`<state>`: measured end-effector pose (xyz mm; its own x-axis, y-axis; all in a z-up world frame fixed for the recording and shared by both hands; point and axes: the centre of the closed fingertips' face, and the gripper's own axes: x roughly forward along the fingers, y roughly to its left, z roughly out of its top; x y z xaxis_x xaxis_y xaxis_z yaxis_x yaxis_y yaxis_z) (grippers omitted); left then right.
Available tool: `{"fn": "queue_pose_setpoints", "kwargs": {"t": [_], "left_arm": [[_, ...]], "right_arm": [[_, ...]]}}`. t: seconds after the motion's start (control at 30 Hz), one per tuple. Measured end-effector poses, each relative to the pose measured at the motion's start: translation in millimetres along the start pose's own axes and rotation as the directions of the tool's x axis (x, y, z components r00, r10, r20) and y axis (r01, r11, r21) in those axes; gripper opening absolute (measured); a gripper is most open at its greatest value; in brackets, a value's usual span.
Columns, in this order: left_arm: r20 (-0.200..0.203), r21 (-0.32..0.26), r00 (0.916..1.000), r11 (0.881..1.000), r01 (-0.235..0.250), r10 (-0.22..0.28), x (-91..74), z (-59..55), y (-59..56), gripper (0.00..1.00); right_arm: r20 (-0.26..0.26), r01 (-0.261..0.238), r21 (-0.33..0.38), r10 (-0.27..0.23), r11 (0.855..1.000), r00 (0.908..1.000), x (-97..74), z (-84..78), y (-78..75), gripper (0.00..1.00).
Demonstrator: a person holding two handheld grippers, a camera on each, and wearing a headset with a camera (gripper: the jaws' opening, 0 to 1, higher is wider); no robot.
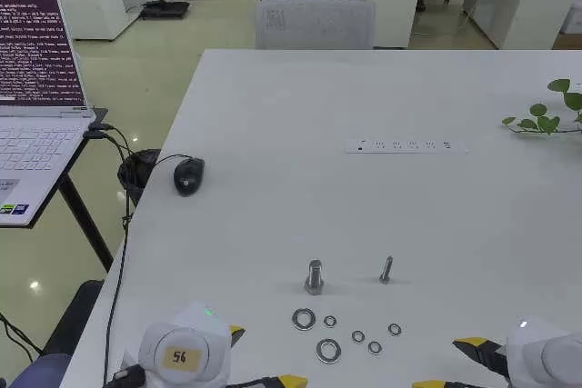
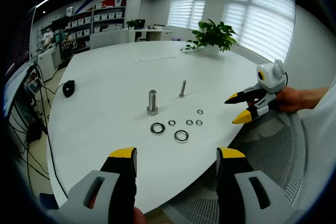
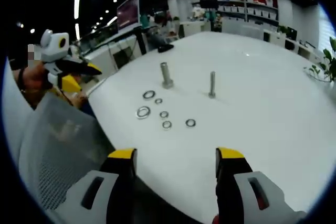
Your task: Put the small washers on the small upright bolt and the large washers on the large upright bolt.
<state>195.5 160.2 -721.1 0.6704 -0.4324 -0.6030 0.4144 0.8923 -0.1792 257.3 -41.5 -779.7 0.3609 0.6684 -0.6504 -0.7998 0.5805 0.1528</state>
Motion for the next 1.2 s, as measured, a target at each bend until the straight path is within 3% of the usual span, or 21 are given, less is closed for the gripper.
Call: {"fn": "queue_pose_setpoints", "kwargs": {"t": [0.57, 0.77, 1.2], "left_arm": [[-0.004, 0.011, 1.0000, 1.000, 0.006, -0.006, -0.1, -0.3, -2.6, 0.60], [-0.007, 0.021, 0.9999, 1.000, 0.010, -0.009, -1.3, 0.9, -3.3, 0.61], [-0.013, 0.022, 0.9999, 1.000, 0.007, -0.007, -6.7, -0.6, -5.6, 0.61]], "right_arm": [[0.006, 0.002, -0.001, -0.002, 1.000, 1.0000, -1.3, 1.3, -0.4, 0.61], [-0.007, -0.014, -0.040, 0.014, 0.999, 0.9999, -0.1, 1.8, 5.0, 0.62], [0.032, 0.010, -0.016, -0.010, 1.000, 0.9994, -11.5, 13.5, -0.2, 0.62]]}}
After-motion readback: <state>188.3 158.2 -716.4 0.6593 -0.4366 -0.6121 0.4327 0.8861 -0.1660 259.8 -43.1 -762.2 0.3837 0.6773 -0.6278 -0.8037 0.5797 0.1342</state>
